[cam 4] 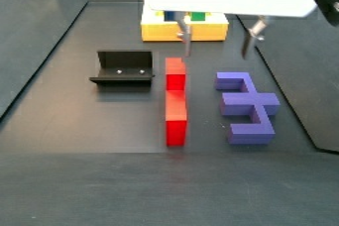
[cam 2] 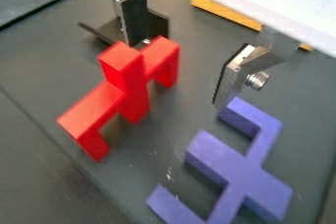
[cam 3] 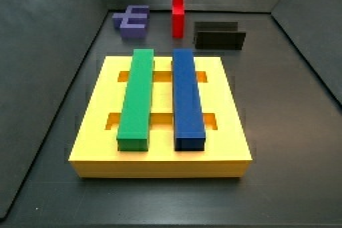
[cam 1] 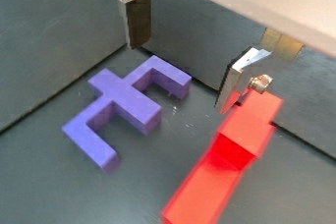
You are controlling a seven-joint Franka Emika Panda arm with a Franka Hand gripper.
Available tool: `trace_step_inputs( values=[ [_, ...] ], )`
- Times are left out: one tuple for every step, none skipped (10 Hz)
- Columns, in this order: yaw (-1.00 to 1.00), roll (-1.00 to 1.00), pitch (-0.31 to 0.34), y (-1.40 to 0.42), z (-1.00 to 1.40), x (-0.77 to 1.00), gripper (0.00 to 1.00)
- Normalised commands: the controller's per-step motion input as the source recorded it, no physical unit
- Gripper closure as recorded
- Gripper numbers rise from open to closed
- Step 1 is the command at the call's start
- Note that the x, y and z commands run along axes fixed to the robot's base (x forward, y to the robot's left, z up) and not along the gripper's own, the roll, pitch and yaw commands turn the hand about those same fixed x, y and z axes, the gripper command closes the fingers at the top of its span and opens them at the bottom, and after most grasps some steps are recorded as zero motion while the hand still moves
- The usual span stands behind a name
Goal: Pick up the purple object. Move up. Place the purple object on the fixture. Regrasp the purple object. Move to above the board. Insert the purple object.
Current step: Pick up the purple object.
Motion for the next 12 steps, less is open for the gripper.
trace_step_inputs(
  values=[
    [-0.56, -0.05, -0.244, 0.18, -0.12, -0.50, 0.00],
    [-0.54, -0.07, -0.223, 0.19, -0.21, -0.57, 0.00],
    [-0.48, -0.13, -0.181, 0.21, -0.38, -0.69, 0.00],
    [-0.52, -0.13, -0.157, 0.20, -0.40, -0.69, 0.00],
    [-0.66, -0.07, -0.061, 0.11, -0.30, -0.60, 0.00],
    [-0.80, -0.06, 0.000, 0.03, -0.24, -0.36, 0.00],
    [-0.81, -0.08, 0.000, 0.00, -0.14, -0.29, 0.00],
    [-0.85, -0.11, -0.017, 0.00, -0.05, -0.15, 0.00],
    [-0.88, -0.11, 0.000, -0.03, -0.04, -0.06, 0.00],
    [-0.90, -0.07, 0.000, -0.06, -0.07, 0.00, 0.00],
    [-0.91, -0.07, 0.000, -0.07, -0.09, 0.00, 0.00],
    [-0.88, -0.08, 0.000, -0.08, -0.15, -0.02, 0.00]
  ],
)
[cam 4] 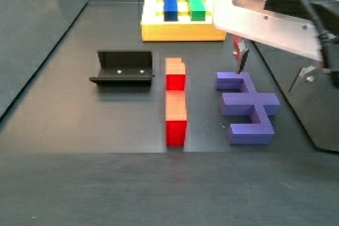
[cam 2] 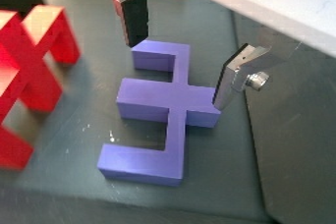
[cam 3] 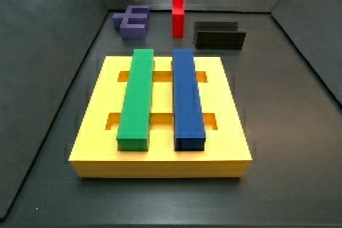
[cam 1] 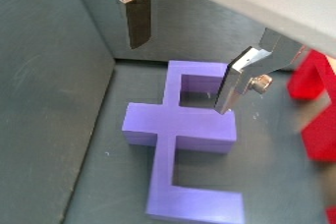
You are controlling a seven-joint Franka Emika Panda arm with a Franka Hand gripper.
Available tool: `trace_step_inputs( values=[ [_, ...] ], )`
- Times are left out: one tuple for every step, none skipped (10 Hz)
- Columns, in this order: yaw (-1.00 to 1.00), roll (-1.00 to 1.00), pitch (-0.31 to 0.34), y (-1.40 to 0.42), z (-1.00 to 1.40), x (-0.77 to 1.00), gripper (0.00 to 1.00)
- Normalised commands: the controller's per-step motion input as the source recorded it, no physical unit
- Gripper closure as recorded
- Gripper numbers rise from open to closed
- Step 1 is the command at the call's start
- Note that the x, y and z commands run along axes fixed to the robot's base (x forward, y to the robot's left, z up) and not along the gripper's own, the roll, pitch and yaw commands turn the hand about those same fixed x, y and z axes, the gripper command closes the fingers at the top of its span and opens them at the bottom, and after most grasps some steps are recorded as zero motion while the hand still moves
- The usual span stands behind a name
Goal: Pick up the purple object. Move up. Place the purple object on the fixture. Regrasp the purple object. Move to above the board. Insert the purple object.
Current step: Pick up the purple object.
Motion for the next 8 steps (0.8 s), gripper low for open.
trace_step_inputs(
  values=[
    [-0.85, -0.17, -0.137, -0.17, -0.17, -0.03, 0.00],
    [-0.84, -0.19, -0.177, -0.15, -0.18, -0.05, 0.00],
    [-0.88, -0.24, -0.220, -0.05, -0.19, -0.07, 0.00],
    [-0.87, -0.25, -0.221, -0.05, -0.19, -0.09, 0.00],
    [-0.83, -0.28, -0.247, -0.05, -0.25, -0.16, 0.00],
    [-0.79, -0.30, -0.267, -0.04, -0.30, -0.20, 0.00],
    [-0.75, -0.29, -0.283, -0.05, -0.31, -0.22, 0.00],
    [-0.75, -0.28, -0.280, -0.04, -0.29, -0.23, 0.00]
  ],
)
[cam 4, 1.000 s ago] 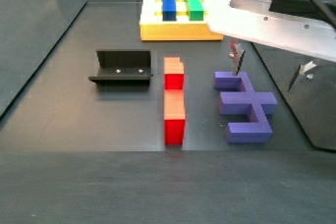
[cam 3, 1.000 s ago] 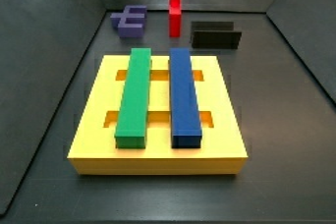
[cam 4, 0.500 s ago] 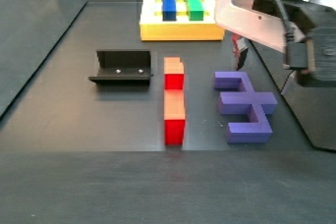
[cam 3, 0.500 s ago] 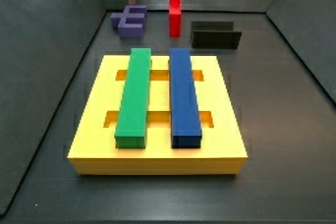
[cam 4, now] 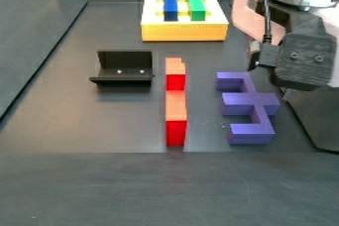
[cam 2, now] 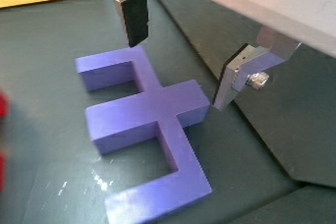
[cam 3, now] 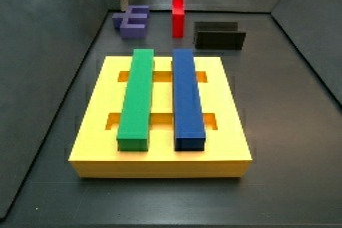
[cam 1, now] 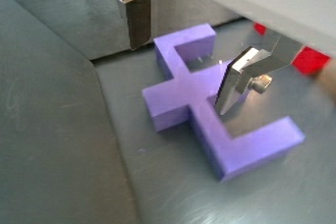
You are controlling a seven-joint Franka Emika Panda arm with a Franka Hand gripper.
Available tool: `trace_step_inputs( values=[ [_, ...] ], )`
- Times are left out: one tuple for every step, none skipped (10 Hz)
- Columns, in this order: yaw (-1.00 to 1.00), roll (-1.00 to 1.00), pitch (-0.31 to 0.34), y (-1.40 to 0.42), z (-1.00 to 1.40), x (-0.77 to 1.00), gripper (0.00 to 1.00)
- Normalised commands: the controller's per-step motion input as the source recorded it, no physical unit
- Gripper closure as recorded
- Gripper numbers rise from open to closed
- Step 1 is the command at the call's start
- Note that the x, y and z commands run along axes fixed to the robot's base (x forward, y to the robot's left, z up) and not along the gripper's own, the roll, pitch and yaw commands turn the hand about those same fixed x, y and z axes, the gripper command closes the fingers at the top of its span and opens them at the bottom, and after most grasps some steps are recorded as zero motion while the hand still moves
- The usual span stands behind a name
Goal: Pick up the purple object. Move up. Place the purple object on the fixture. Regrasp the purple object. Move to above the board. Insert the purple object.
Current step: Pick up the purple object.
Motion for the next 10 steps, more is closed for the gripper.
trace_step_inputs(
  values=[
    [-0.70, -0.30, -0.314, 0.00, -0.26, -0.23, 0.00],
    [-0.62, -0.32, -0.319, 0.00, -0.21, -0.18, 0.00],
    [-0.65, -0.21, -0.236, 0.08, -0.21, -0.02, 0.00],
    [-0.57, -0.11, -0.043, 0.14, -0.22, 0.00, 0.00],
    [-0.51, -0.13, -0.003, 0.21, -0.25, 0.13, 0.00],
    [-0.49, -0.11, -0.001, 0.17, -0.28, 0.04, 0.00],
    [-0.36, -0.16, -0.074, 0.12, -0.30, 0.00, 0.00],
    [-0.18, -0.22, -0.127, 0.00, -0.28, 0.00, 0.00],
    [-0.17, -0.25, -0.154, 0.00, -0.29, 0.00, 0.00],
    [-0.19, -0.26, -0.179, 0.00, -0.31, 0.00, 0.00]
  ],
)
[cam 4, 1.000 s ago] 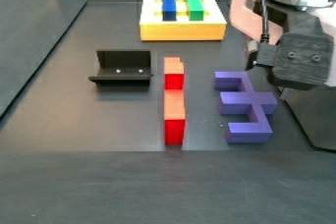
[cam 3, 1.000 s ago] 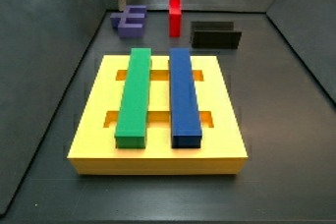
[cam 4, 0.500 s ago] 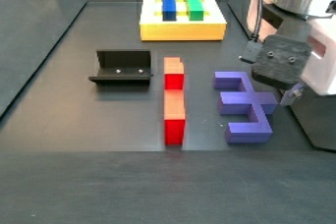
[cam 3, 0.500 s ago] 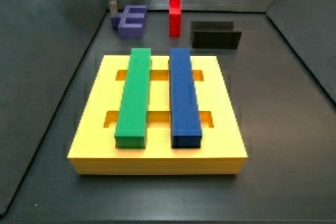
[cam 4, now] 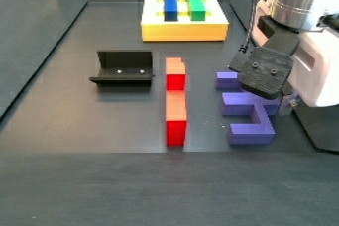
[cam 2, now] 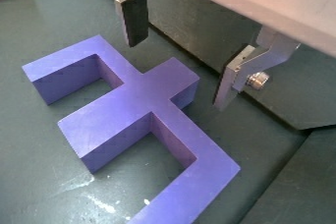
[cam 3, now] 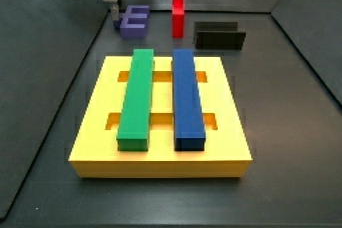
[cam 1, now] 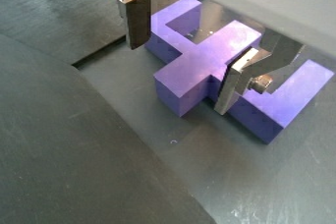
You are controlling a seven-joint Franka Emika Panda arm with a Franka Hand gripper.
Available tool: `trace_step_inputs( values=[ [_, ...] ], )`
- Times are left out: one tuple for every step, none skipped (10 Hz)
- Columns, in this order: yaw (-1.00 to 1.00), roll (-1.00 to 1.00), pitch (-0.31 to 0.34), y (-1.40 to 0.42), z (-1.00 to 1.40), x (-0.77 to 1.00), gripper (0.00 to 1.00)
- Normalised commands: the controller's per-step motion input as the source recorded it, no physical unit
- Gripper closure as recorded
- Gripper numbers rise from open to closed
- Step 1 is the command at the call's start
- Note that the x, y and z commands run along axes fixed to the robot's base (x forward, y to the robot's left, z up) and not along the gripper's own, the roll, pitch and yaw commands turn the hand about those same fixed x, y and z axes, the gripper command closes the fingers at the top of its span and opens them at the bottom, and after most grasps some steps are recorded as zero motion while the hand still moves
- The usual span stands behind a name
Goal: Pick up the purple object. Move up. Place the purple object on the fixture. Regrasp the purple object. Move to above the board. Insert the purple object.
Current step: Pick up the purple object.
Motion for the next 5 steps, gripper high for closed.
trace_step_inputs(
  values=[
    [-0.20, -0.25, -0.186, 0.00, -0.32, 0.00, 0.00],
    [-0.23, -0.24, -0.183, 0.00, -0.31, 0.00, 0.00],
    [-0.23, -0.25, -0.196, 0.07, -0.35, 0.00, 0.00],
    [-0.23, -0.25, -0.210, 0.09, -0.38, 0.00, 0.00],
    [-0.20, -0.24, -0.219, 0.05, -0.39, 0.00, 0.00]
  ],
)
